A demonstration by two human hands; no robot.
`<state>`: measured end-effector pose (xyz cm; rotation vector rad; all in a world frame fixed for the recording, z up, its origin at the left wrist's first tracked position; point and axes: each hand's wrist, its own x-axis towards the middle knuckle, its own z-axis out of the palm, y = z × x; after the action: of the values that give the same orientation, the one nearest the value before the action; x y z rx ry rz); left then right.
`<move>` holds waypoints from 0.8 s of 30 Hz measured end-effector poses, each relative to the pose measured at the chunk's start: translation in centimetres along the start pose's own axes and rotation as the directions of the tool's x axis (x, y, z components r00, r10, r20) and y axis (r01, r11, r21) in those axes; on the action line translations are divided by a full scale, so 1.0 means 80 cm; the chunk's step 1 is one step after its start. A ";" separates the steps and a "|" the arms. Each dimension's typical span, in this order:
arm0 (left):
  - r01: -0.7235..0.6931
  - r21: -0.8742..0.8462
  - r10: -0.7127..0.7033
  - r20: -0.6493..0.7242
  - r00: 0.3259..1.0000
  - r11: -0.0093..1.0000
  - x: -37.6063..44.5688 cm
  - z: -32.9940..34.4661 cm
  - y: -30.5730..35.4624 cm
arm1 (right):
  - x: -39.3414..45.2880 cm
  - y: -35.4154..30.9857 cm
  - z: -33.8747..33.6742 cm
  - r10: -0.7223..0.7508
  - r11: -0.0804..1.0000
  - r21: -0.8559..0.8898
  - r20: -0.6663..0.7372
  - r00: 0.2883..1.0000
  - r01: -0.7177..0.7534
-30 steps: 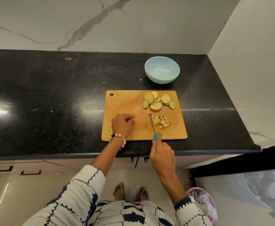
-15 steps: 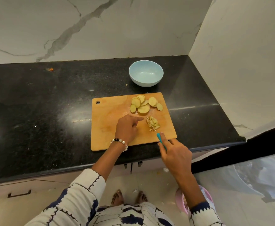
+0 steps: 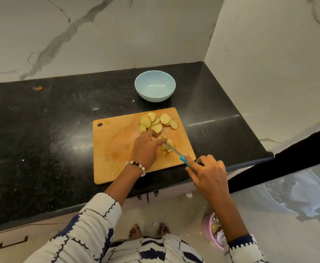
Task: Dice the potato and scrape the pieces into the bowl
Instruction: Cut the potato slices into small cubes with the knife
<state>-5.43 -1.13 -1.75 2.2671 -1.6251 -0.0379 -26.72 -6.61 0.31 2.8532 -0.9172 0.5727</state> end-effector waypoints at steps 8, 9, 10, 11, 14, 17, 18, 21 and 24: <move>0.151 -0.344 -0.190 -0.083 0.978 0.927 0.005 -0.008 -0.013 | 0.001 0.007 0.007 0.070 0.961 0.265 0.048 0.996 -0.080; 0.094 -0.323 -0.123 -0.068 0.990 0.942 0.004 -0.010 -0.014 | 0.002 0.004 0.008 0.054 0.960 0.274 0.049 0.997 -0.065; 0.045 -0.284 -0.061 -0.045 0.997 0.958 0.003 -0.011 -0.014 | 0.003 0.002 0.008 0.040 0.960 0.275 0.048 0.998 -0.051; 0.018 -0.228 -0.022 -0.017 1.000 0.973 0.003 -0.012 -0.015 | 0.004 0.000 0.009 0.029 0.961 0.272 0.044 0.999 -0.040; 0.100 -0.133 -0.096 0.035 0.995 0.986 0.006 -0.008 -0.020 | 0.004 0.000 0.010 0.026 0.967 0.252 0.039 0.999 -0.035; 0.273 -0.270 -0.292 -0.032 0.956 0.923 0.009 -0.008 -0.025 | 0.001 0.001 0.011 0.082 0.941 0.322 0.069 0.994 -0.100; 0.331 -0.314 -0.366 -0.057 0.929 0.890 0.009 -0.009 -0.028 | 0.001 -0.002 0.012 0.098 0.928 0.352 0.090 0.991 -0.124; 0.468 -0.436 -0.553 -0.084 0.829 0.769 0.005 -0.014 -0.042 | 0.008 -0.027 0.022 0.140 0.868 0.451 0.174 0.975 -0.206; 0.497 -0.495 -0.606 -0.078 0.792 0.713 -0.001 -0.018 -0.050 | 0.015 -0.065 0.040 0.193 0.794 0.532 0.237 0.952 -0.293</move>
<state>-1.47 0.44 -1.56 2.1864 -0.6609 -0.2585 -21.78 -3.61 -2.07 3.3733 -1.3638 0.7396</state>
